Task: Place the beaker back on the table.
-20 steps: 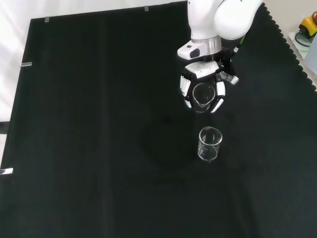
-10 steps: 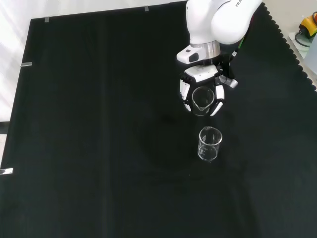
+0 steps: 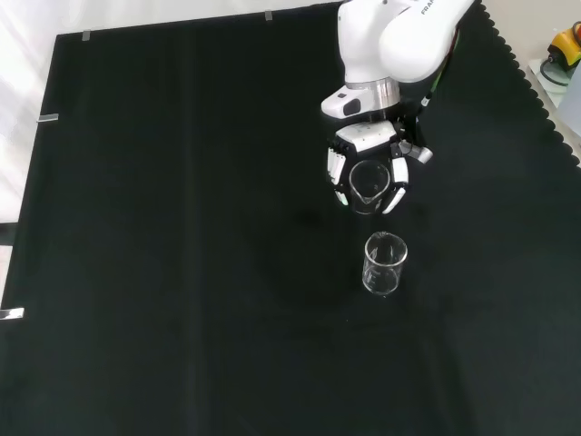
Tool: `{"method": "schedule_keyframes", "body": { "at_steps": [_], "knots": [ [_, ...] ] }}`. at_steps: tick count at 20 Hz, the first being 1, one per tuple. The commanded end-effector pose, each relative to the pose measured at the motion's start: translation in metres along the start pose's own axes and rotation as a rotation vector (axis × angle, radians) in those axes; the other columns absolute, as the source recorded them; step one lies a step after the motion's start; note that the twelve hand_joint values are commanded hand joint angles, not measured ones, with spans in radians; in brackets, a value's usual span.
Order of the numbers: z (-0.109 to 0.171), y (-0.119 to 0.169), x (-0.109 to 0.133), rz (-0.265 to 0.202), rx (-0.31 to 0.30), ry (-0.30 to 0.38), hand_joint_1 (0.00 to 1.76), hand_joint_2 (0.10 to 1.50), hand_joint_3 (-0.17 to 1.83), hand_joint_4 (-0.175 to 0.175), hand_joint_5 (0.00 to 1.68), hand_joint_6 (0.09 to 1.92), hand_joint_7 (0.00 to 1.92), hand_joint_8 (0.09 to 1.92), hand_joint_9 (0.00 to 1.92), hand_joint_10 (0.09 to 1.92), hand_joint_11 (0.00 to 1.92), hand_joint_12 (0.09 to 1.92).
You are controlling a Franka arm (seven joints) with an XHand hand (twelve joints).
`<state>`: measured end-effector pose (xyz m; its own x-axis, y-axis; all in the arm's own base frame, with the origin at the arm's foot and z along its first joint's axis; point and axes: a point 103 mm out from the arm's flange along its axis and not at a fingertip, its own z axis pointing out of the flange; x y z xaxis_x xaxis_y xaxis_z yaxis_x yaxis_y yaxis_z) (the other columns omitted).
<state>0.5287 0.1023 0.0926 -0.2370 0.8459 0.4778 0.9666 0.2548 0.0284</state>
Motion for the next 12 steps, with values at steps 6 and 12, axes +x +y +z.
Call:
{"method": "schedule_keyframes", "body": {
  "at_steps": [6,12],
  "knots": [
    [0.011,0.007,-0.003,-0.006,0.01,0.046,1.32,0.49,0.99,-0.175,1.21,0.9,1.29,0.86,1.67,0.7,1.4,0.7],
    [0.013,0.008,-0.013,0.012,0.003,0.073,1.32,0.49,0.99,-0.175,1.21,0.9,1.29,0.86,1.66,0.69,1.4,0.71]
  ]
}}
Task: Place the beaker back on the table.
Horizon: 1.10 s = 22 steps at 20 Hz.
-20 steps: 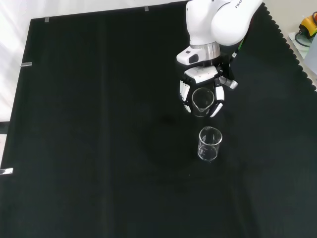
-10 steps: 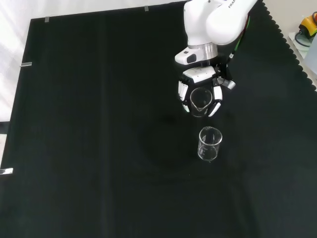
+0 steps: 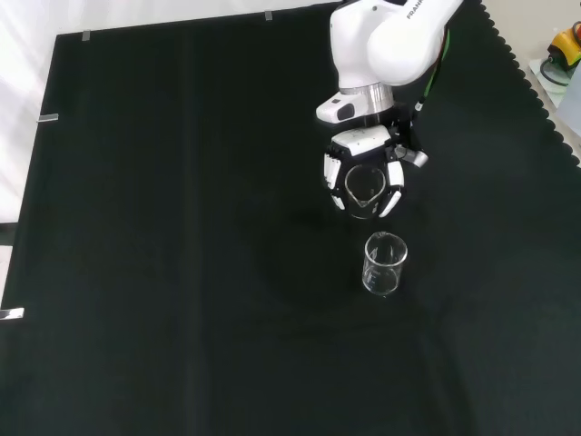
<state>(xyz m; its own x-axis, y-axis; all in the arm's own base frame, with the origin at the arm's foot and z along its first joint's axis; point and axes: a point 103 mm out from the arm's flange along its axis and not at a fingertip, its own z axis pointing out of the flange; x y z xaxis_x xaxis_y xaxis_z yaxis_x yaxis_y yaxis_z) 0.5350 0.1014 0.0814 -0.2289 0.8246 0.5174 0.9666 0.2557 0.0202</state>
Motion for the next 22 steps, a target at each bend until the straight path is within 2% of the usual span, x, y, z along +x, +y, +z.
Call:
{"method": "schedule_keyframes", "body": {
  "at_steps": [1,9,17,18,22],
  "knots": [
    [0.005,0.003,-0.007,0.009,-0.005,0.035,1.32,0.49,0.99,-0.175,1.21,0.9,1.29,0.86,1.66,0.69,1.4,0.71],
    [0.007,0.005,-0.013,0.006,-0.04,0.088,1.32,0.49,0.99,-0.175,1.21,0.9,1.29,0.86,1.66,0.68,1.4,0.71],
    [0.008,0.004,-0.014,0.004,-0.055,0.08,1.31,0.51,0.96,-0.175,1.21,0.9,1.29,0.85,1.65,0.66,1.39,0.71],
    [0.017,0.01,-0.004,0.001,-0.043,0.055,1.31,0.51,0.96,-0.175,1.21,0.9,1.29,0.85,1.65,0.66,1.39,0.71],
    [0.013,0.008,-0.011,0.0,-0.053,0.093,1.31,0.51,0.96,-0.175,1.21,0.89,1.28,0.85,1.65,0.65,1.39,0.71]
  ]
}}
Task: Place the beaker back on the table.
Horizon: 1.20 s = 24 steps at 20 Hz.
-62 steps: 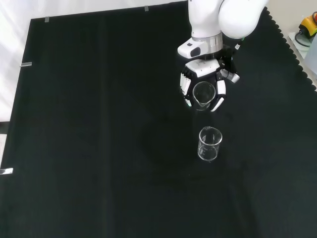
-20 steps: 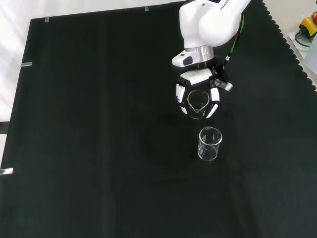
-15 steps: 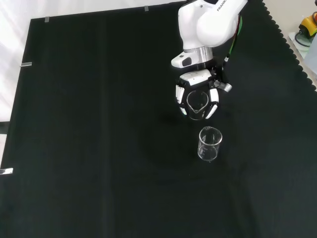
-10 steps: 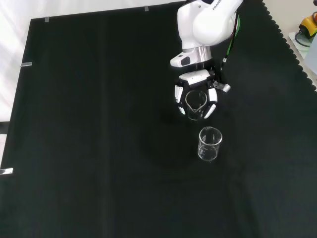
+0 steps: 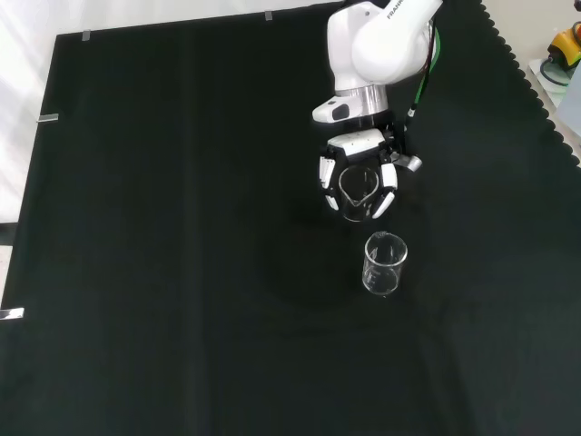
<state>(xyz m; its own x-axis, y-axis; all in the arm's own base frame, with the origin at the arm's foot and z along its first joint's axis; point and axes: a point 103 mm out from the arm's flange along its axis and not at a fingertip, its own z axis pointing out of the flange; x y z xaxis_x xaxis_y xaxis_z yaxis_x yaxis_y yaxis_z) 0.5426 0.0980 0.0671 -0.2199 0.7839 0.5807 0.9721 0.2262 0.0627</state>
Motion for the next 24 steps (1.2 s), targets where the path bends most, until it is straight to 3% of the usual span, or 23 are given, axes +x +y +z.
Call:
{"method": "schedule_keyframes", "body": {
  "at_steps": [1,5,14,17,24],
  "knots": [
    [0.001,0.0,-0.003,0.0,-0.001,0.02,1.31,0.51,0.96,-0.175,1.21,0.89,1.28,0.85,1.65,0.65,1.39,0.71],
    [0.011,0.003,0.002,0.002,0.008,-0.01,1.31,0.51,0.96,-0.175,1.21,0.89,1.28,0.85,1.66,0.65,1.39,0.71],
    [0.004,-0.001,-0.009,-0.001,-0.009,0.018,1.31,0.51,0.95,-0.175,1.21,0.89,1.29,0.85,1.66,0.64,1.39,0.71],
    [0.013,0.004,-0.001,-0.003,0.0,0.01,1.31,0.51,0.95,-0.175,1.21,0.89,1.29,0.85,1.66,0.64,1.39,0.71],
    [0.009,0.001,-0.014,0.001,-0.007,0.021,1.31,0.51,0.95,-0.175,1.21,0.89,1.28,0.85,1.66,0.63,1.39,0.71]
  ]
}}
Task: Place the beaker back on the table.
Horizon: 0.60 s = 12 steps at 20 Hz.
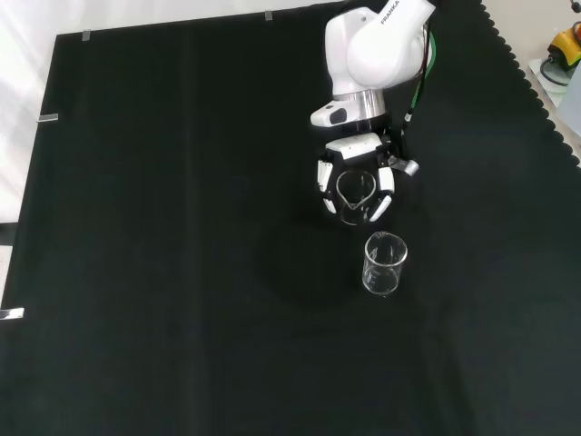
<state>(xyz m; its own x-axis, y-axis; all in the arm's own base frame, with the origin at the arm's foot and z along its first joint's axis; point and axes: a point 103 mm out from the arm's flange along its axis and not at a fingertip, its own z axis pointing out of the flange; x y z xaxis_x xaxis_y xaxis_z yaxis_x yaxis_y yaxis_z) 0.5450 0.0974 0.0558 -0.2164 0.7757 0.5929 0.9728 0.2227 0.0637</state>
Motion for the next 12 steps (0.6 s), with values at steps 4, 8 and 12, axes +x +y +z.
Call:
{"method": "schedule_keyframes", "body": {
  "at_steps": [4,8,12],
  "knots": [
    [0.008,0.003,0.0,-0.002,-0.001,0.009,1.31,0.51,0.95,-0.175,1.21,0.89,1.28,0.85,1.66,0.63,1.39,0.71],
    [0.005,0.0,-0.007,-0.004,0.002,0.013,1.31,0.51,0.95,-0.175,1.21,0.89,1.28,0.85,1.66,0.63,1.38,0.71],
    [0.011,0.002,-0.003,-0.009,0.006,0.007,1.31,0.52,0.95,-0.175,1.21,0.89,1.28,0.85,1.65,0.62,1.38,0.71]
  ]
}}
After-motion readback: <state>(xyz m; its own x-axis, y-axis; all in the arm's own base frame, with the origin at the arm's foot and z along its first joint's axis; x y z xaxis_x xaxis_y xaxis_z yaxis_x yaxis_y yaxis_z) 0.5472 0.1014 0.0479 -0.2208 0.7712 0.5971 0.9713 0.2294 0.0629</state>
